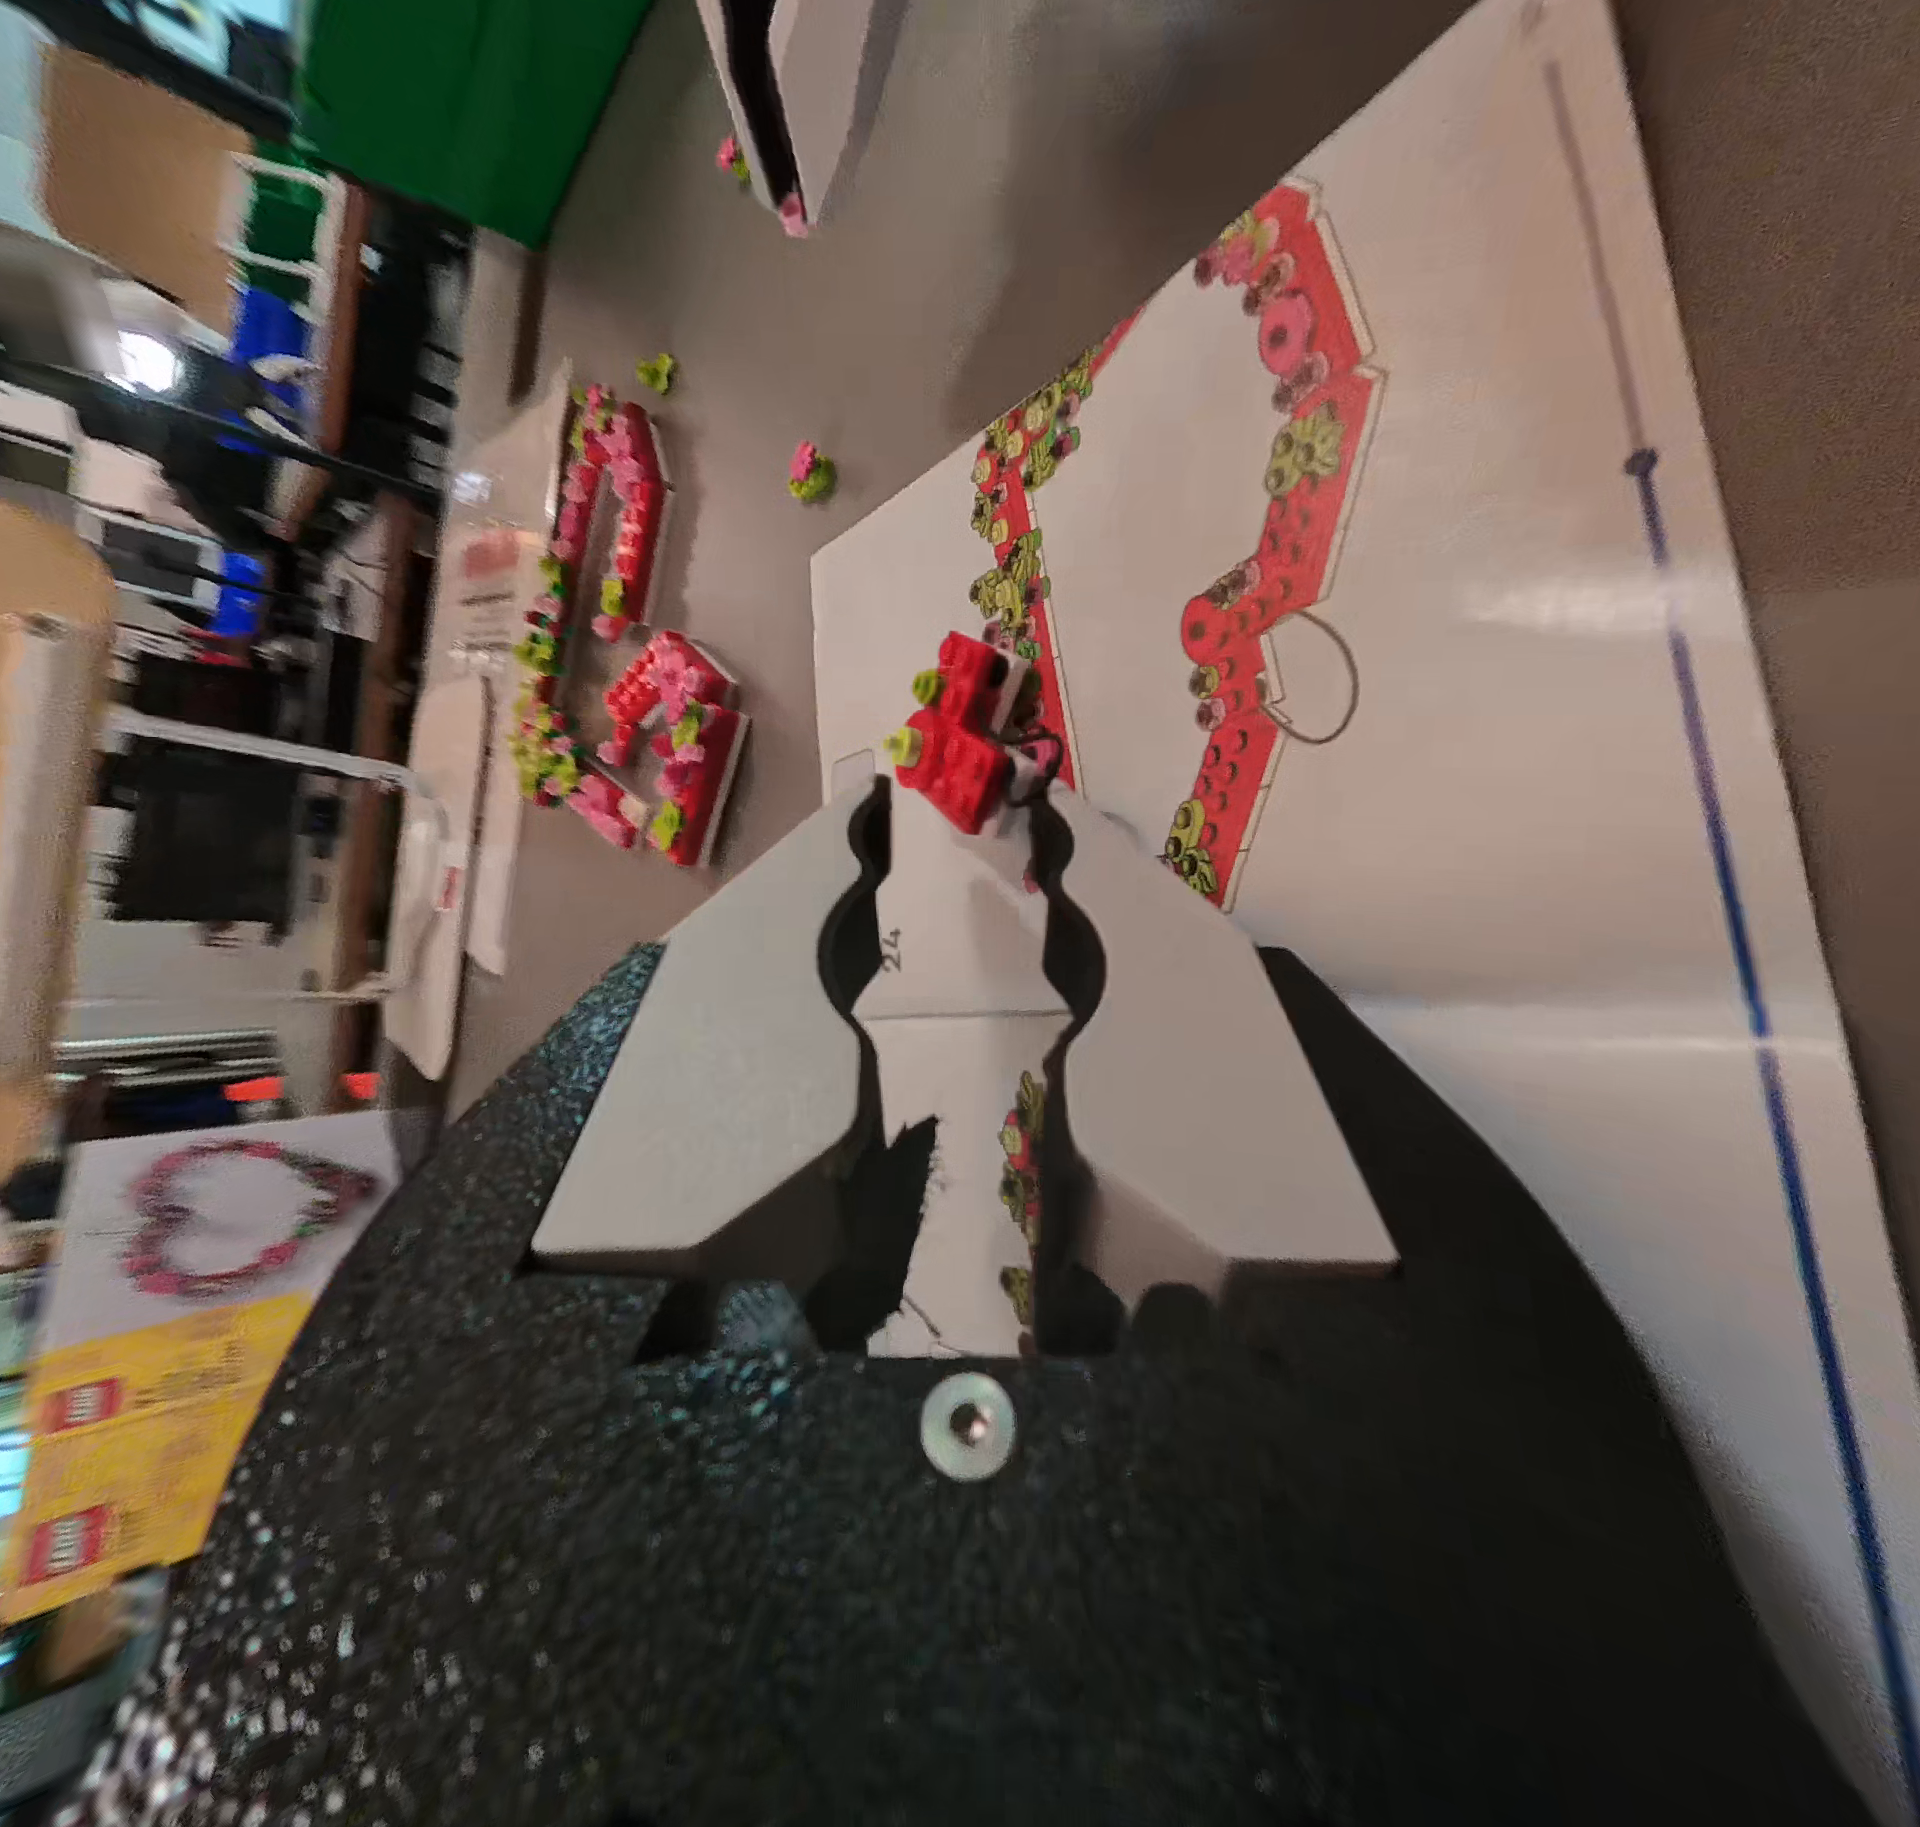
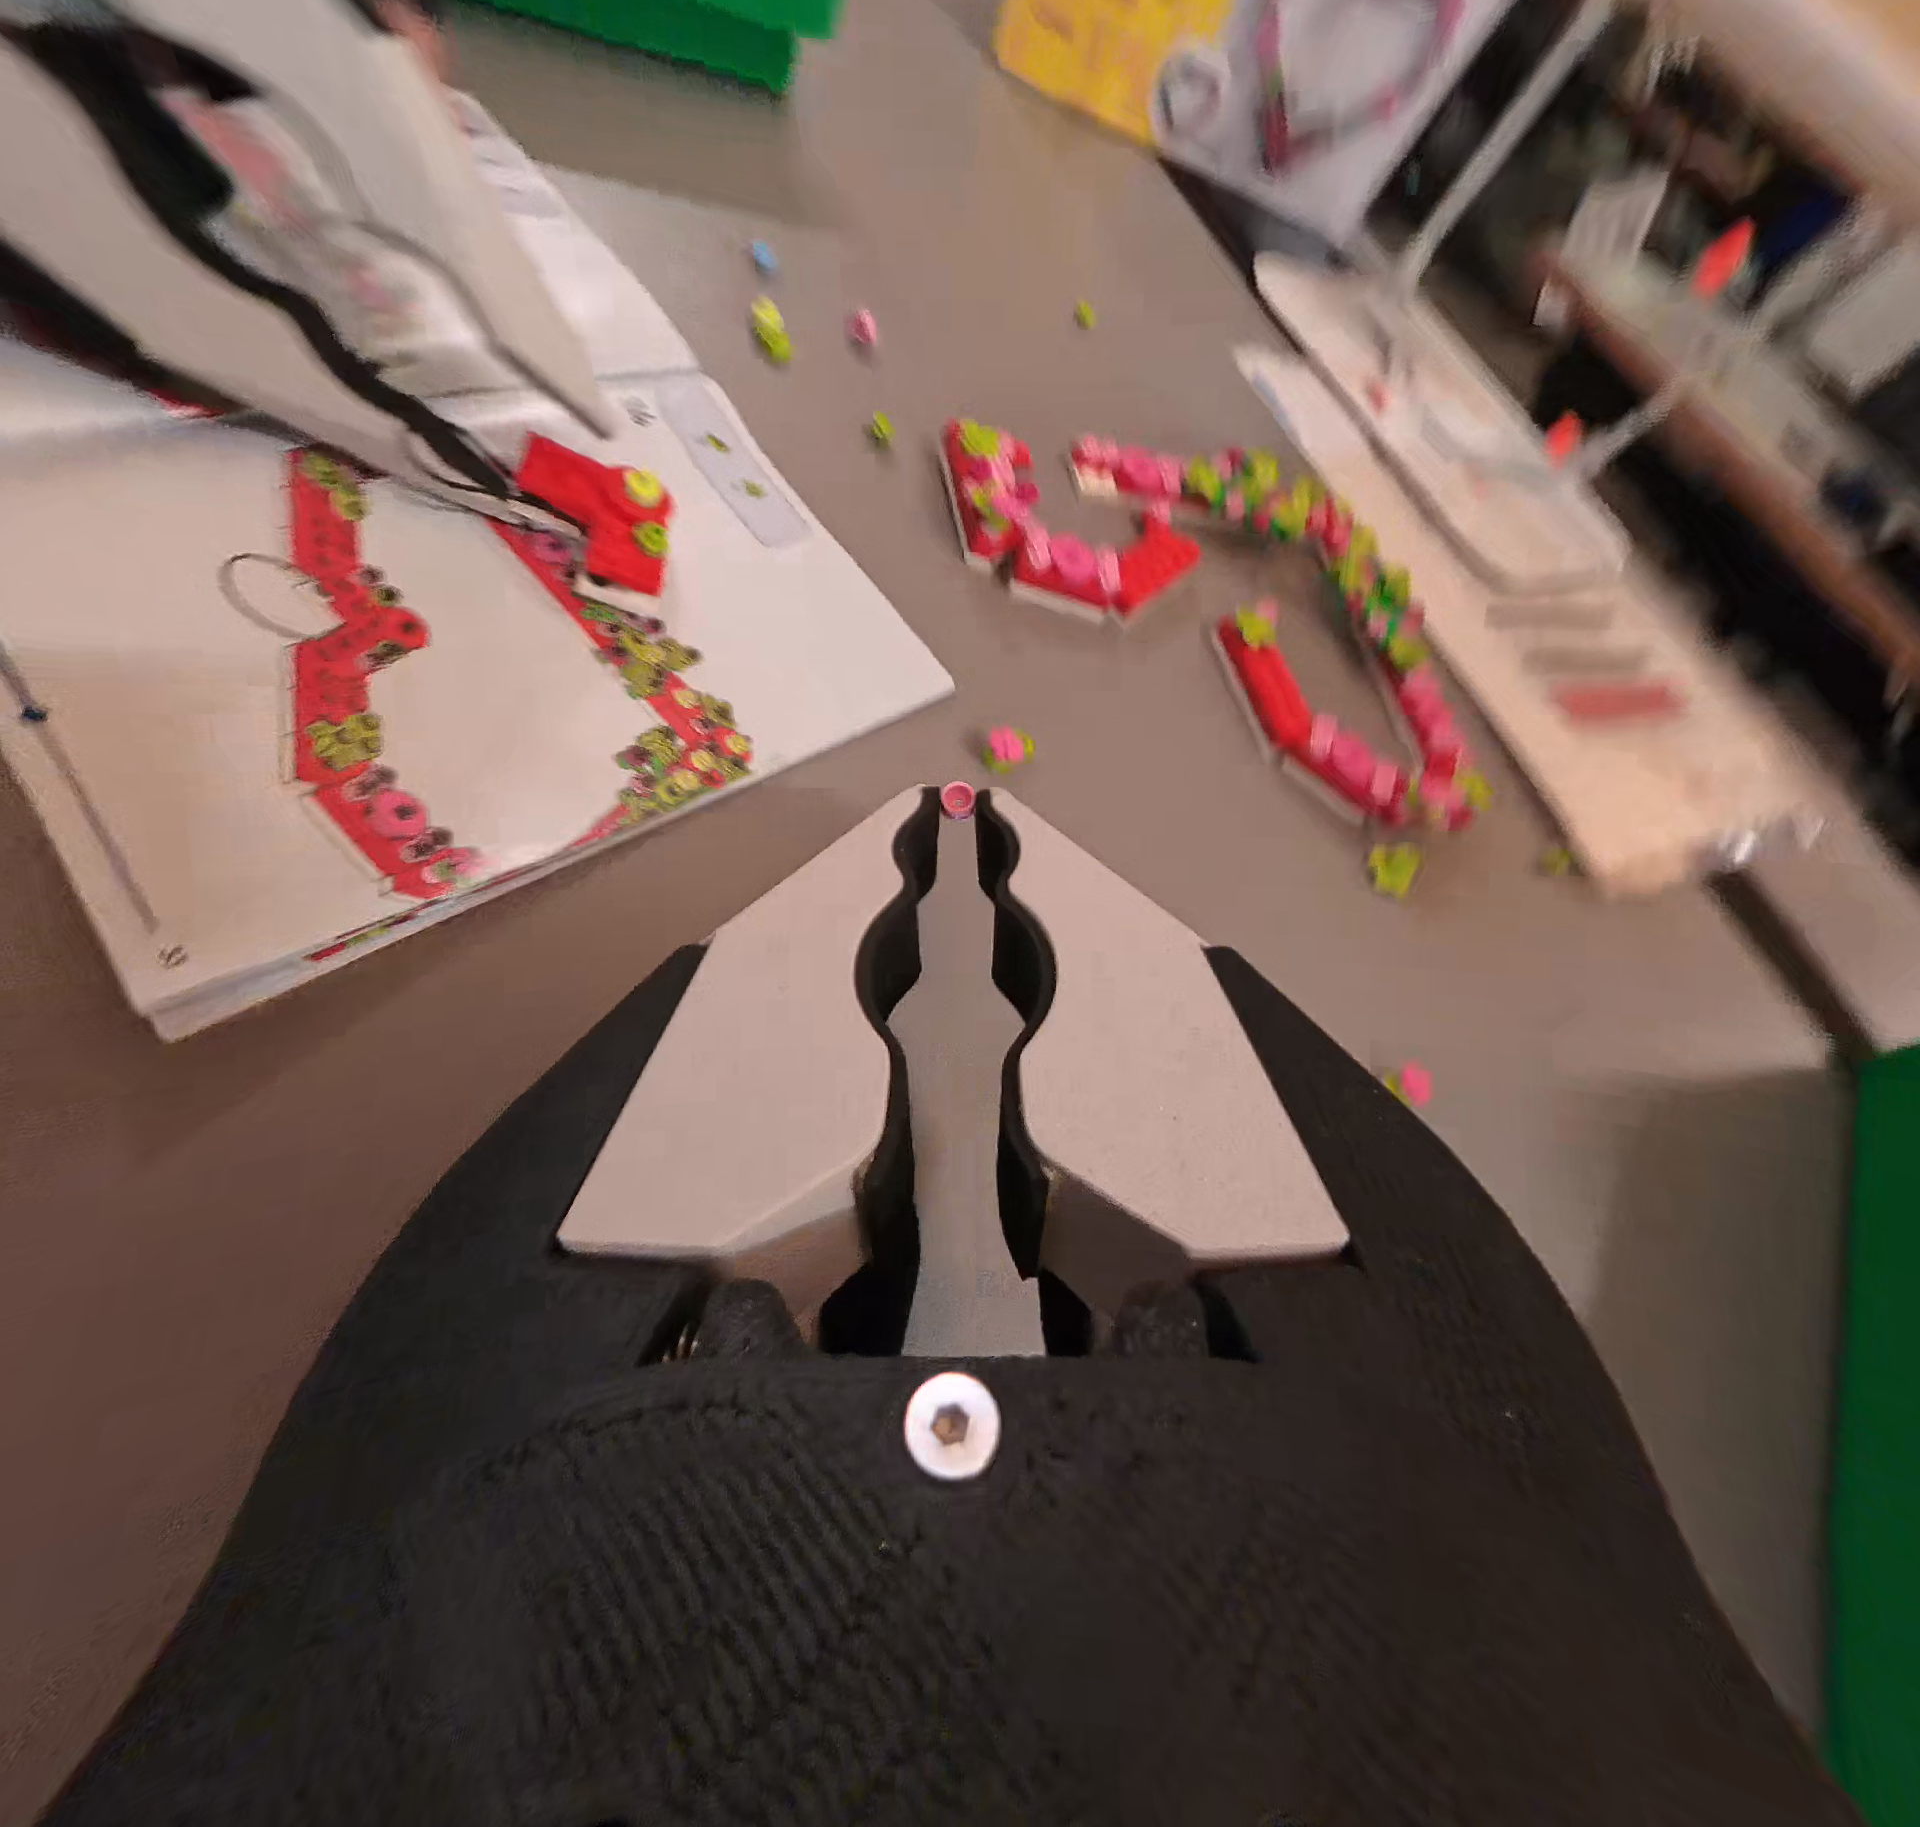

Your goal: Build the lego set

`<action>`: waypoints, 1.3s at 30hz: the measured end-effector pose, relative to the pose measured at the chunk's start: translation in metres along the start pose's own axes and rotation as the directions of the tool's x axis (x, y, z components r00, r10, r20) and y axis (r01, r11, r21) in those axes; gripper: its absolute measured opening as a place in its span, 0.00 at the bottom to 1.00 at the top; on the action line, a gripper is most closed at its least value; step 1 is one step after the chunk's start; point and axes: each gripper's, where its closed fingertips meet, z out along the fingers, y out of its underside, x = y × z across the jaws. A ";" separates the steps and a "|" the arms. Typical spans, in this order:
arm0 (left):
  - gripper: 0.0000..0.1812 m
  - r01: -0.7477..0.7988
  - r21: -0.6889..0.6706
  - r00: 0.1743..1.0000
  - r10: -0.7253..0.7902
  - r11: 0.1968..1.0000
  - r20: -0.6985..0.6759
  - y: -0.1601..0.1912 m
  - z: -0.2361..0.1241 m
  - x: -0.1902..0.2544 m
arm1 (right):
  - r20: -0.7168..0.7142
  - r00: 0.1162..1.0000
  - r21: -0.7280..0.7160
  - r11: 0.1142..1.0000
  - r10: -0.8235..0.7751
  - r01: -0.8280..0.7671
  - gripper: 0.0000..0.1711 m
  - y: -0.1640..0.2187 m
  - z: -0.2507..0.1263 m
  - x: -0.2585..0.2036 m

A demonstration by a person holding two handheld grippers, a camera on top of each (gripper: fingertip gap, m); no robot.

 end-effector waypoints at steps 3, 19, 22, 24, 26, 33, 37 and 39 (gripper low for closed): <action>0.26 0.192 0.005 0.976 -0.191 0.981 -0.108 -0.006 -0.009 -0.001 | -0.068 0.969 0.134 0.961 -0.236 0.244 0.03 -0.024 -0.007 -0.005; 0.25 0.988 -0.042 -0.110 -0.488 -0.149 -0.866 -0.139 -0.047 -0.034 | 0.091 0.949 0.705 0.693 -0.301 0.152 0.03 -0.084 -0.068 -0.051; 0.21 0.980 -0.070 -0.149 -0.454 -0.187 -0.879 -0.148 -0.044 -0.028 | 0.117 0.948 0.721 0.682 -0.295 0.123 0.03 -0.084 -0.073 -0.051; 0.18 0.970 -0.065 -0.162 -0.426 -0.233 -0.890 -0.151 -0.046 -0.031 | 0.112 0.951 0.715 0.688 -0.287 0.124 0.03 -0.082 -0.073 -0.048; 0.17 0.971 -0.035 -0.147 -0.473 -0.238 -0.869 -0.148 -0.041 -0.031 | 0.102 0.951 0.695 0.705 -0.292 0.142 0.03 -0.079 -0.070 -0.045; 0.07 0.988 0.143 0.050 -0.739 -0.063 -0.672 -0.133 -0.018 -0.034 | -0.042 0.901 0.600 0.710 -0.433 0.369 0.03 -0.061 -0.061 -0.040; 0.09 0.989 0.139 0.120 -0.782 0.042 -0.612 -0.135 -0.010 -0.029 | -0.085 0.874 0.569 0.697 -0.478 0.436 0.03 -0.058 -0.058 -0.042; 0.04 0.987 0.143 0.149 -0.793 0.079 -0.591 -0.135 -0.007 -0.027 | -0.101 0.864 0.558 0.690 -0.494 0.460 0.02 -0.057 -0.057 -0.043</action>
